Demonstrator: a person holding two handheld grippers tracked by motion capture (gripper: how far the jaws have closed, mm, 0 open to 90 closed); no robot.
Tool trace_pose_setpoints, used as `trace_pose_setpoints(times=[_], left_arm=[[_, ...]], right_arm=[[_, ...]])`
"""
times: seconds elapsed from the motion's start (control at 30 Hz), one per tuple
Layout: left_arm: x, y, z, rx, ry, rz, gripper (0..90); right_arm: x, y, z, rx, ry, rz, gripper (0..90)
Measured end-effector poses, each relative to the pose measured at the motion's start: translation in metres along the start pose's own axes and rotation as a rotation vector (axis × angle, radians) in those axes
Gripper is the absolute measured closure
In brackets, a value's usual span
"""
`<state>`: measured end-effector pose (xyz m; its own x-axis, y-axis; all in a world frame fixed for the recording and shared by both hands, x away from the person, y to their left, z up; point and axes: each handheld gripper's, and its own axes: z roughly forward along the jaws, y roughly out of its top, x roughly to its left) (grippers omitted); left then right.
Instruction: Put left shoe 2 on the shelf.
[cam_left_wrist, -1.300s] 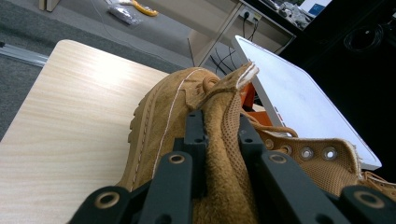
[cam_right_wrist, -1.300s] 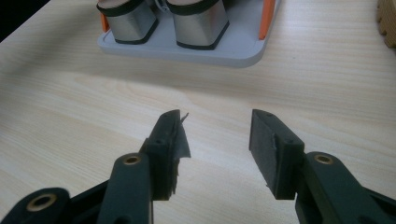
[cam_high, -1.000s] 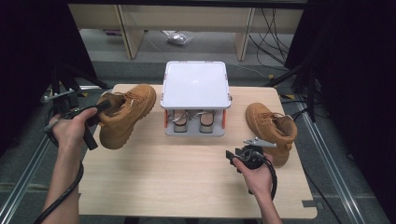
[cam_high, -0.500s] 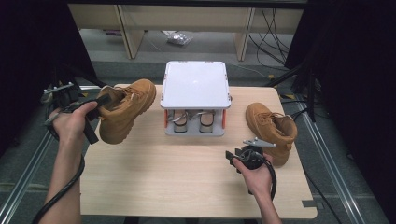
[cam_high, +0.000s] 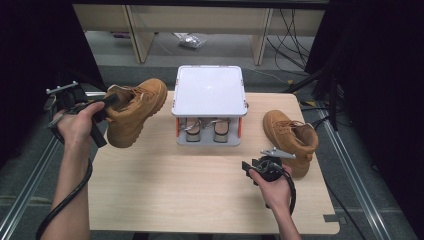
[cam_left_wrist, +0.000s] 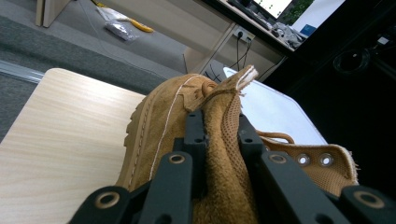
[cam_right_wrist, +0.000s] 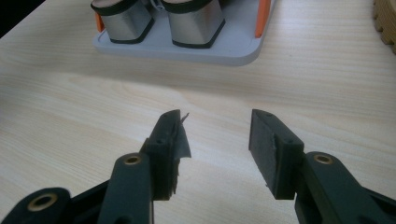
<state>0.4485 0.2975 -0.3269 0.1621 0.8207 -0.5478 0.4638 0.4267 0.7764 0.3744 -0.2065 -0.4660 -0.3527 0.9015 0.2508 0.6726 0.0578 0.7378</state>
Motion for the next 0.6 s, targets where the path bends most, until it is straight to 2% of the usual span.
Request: trace_pose_setpoints(times=[0.1, 0.23, 0.27, 0.47, 0.57, 0.6], left_arm=[[-0.003, 0.004, 0.002, 0.004, -0.003, 0.012, 79.5], [-0.005, 0.009, 0.003, -0.002, -0.005, 0.006, 79.5], [-0.005, 0.009, 0.003, -0.002, -0.005, 0.006, 79.5], [-0.008, 0.014, 0.005, -0.013, -0.016, 0.009, 79.5], [-0.010, 0.015, 0.006, -0.020, -0.014, -0.005, 79.5], [-0.010, 0.016, 0.008, -0.027, -0.027, -0.003, 79.5]], right_arm=[[-0.001, -0.001, 0.001, -0.008, 0.006, -0.002, 54.9], [-0.001, -0.001, 0.001, -0.008, 0.006, -0.001, 54.9], [0.000, 0.000, 0.000, 0.003, -0.010, -0.002, 54.9], [0.001, -0.002, 0.002, 0.001, 0.008, -0.006, 54.9], [0.003, -0.002, 0.001, 0.014, -0.010, 0.017, 54.9], [0.001, -0.002, 0.003, 0.004, 0.009, -0.003, 54.9]])
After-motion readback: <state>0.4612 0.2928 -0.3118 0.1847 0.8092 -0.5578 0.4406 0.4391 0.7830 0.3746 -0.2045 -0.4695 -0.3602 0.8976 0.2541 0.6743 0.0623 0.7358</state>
